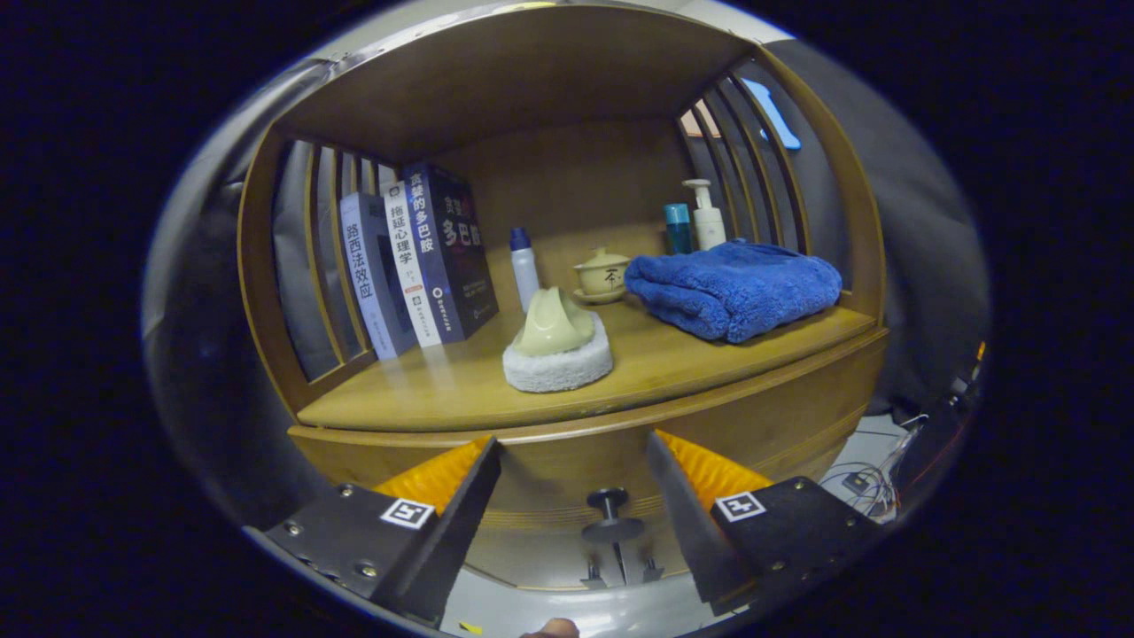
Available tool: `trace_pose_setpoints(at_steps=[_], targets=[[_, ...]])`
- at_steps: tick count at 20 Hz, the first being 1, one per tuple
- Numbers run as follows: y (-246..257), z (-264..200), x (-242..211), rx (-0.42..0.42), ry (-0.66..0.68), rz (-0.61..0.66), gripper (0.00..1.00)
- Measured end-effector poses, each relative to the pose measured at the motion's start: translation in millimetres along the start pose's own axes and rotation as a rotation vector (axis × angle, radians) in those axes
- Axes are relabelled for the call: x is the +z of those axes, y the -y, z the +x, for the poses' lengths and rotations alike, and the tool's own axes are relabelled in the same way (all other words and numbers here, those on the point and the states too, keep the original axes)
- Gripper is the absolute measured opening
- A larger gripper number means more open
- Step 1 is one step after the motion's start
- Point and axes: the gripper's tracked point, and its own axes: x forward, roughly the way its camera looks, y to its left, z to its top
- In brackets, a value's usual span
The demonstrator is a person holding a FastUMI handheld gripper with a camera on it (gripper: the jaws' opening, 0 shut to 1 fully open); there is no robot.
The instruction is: Pull open the drawer, take out the items inside it, and place them on the countertop above the cabinet.
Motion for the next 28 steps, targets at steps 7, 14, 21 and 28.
trace_pose_setpoints(at_steps=[7,14,21,28], targets=[[-3.9,6.6,-2.4,-0.008,0.000,0.009,0.99],[-2.5,5.7,-4.8,-0.003,-0.005,0.017,1.00],[1.2,-7.0,-10.6,0.023,-0.030,-0.090,0.99],[10.1,-63.8,50.9,0.067,0.176,-0.167,0.96]])
